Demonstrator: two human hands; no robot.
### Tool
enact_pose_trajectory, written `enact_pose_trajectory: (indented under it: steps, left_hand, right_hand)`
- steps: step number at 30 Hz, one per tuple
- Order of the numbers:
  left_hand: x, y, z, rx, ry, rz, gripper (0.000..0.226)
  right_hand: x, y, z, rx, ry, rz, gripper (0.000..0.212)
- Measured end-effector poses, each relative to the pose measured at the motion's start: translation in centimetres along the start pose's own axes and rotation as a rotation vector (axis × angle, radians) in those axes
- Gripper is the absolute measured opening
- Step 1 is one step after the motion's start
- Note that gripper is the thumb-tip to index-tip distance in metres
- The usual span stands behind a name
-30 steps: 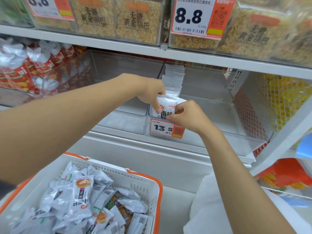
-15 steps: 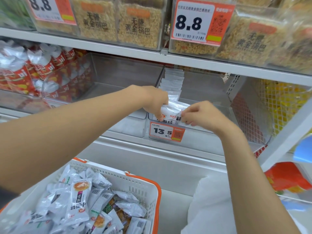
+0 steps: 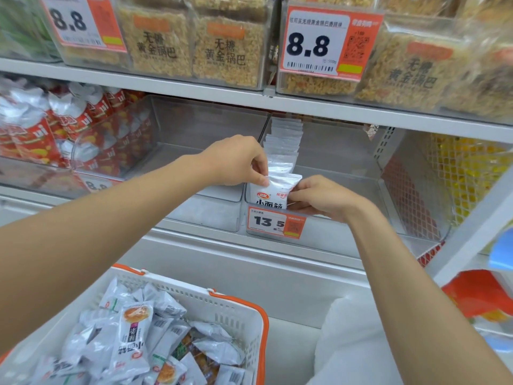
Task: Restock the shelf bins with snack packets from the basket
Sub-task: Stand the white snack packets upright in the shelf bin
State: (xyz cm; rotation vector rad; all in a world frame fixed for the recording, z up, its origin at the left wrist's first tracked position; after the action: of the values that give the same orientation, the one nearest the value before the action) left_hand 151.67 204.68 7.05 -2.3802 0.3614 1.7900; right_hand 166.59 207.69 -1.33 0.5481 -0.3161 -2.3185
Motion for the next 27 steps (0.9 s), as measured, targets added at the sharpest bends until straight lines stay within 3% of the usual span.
enact_pose_trajectory:
  steps: [3, 7, 11, 19, 22, 27]
  left_hand:
    - [0.0, 0.1, 0.2, -0.011, 0.022, -0.003, 0.019]
    - [0.6, 0.3, 0.1, -0.015, -0.003, 0.021, 0.032]
    - [0.7, 0.4, 0.1, 0.007, 0.003, 0.023, 0.029]
    - [0.7, 0.5, -0.1, 0.009, -0.063, 0.013, 0.030]
    - [0.4, 0.5, -0.4, 0.020, -0.087, 0.001, 0.030]
    - [0.4, 0.0, -0.7, 0.053, -0.085, 0.039, 0.031]
  right_hand:
    - [0.1, 0.3, -0.4, 0.012, -0.121, 0.063, 0.017]
    - [-0.3, 0.1, -1.0, 0.003, -0.028, 0.019, 0.013]
    - [-1.1, 0.0, -0.1, -0.072, -0.097, -0.109, 0.017]
    - [0.4, -1.1, 0.0, -0.069, 0.063, -0.101, 0.020]
    - [0.7, -1.3, 0.1, -0.060, 0.168, -0.069, 0.020]
    - [-1.0, -0.4, -1.2, 0.112, 0.086, 0.095, 0.029]
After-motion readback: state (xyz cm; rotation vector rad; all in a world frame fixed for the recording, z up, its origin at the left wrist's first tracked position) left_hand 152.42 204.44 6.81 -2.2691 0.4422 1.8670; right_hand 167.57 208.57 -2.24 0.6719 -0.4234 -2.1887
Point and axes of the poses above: each hand's wrist, its own y-axis away from the middle knuckle, its own x-axis out of the palm, z = x × y, the point moved 7 cm from there along -y, towards the middle knuckle, and after that the axes turned 8 degrees about z, right-handed, at the moved point
